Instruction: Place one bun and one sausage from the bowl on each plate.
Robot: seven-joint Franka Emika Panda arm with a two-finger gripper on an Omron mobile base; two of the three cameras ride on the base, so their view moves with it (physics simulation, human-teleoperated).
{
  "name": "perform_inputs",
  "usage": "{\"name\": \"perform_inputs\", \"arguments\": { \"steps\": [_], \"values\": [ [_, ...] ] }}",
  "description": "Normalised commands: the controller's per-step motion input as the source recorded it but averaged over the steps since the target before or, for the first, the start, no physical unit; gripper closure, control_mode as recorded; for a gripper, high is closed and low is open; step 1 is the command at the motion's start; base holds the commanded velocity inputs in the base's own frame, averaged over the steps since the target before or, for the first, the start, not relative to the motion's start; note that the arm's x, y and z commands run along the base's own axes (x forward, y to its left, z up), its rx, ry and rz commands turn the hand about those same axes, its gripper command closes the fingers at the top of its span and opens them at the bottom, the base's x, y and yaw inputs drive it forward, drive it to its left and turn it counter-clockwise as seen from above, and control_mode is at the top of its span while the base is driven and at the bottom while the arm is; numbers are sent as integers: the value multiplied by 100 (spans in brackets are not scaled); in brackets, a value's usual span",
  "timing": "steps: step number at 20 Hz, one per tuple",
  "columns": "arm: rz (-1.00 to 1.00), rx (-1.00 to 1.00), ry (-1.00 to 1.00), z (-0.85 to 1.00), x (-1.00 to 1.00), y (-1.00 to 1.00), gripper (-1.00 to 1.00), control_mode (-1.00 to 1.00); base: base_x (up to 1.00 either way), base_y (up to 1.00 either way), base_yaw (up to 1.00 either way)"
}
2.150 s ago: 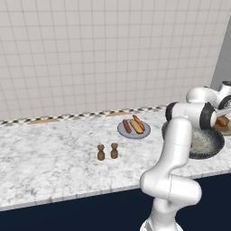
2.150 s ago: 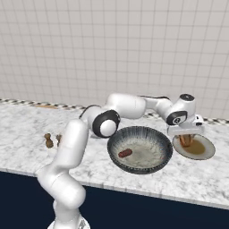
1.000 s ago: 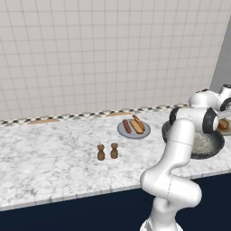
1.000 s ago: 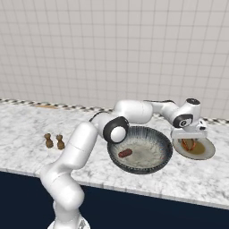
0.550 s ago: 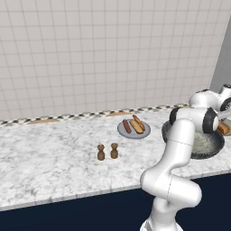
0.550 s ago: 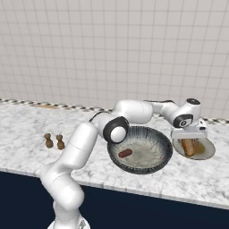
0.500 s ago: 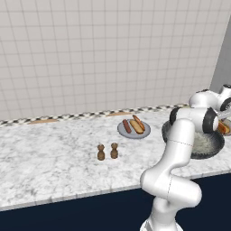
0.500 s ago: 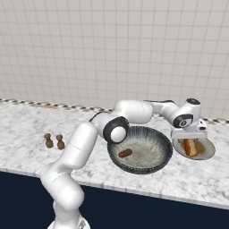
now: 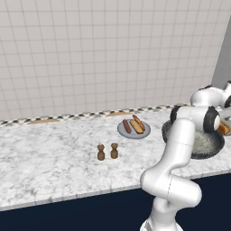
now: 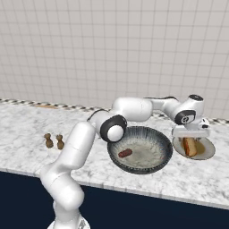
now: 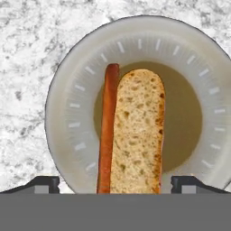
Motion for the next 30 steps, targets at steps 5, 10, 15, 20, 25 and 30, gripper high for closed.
{"name": "perform_inputs", "arguments": {
  "steps": [5,10,15,20,25,30],
  "values": [
    [-12,2,0,45,-95,72,-100,-100,0,0,0],
    [-7,0,1,23,-41,100,-100,-100,0,0,0],
    [-1,0,9,0,-6,100,-100,-100,0,0,0],
    [0,0,15,0,-1,100,-100,-100,0,0,0],
    [0,1,11,-11,0,78,-100,-100,0,0,0],
    [-1,9,14,-20,-4,51,-100,-100,0,0,0]
  ]
}}
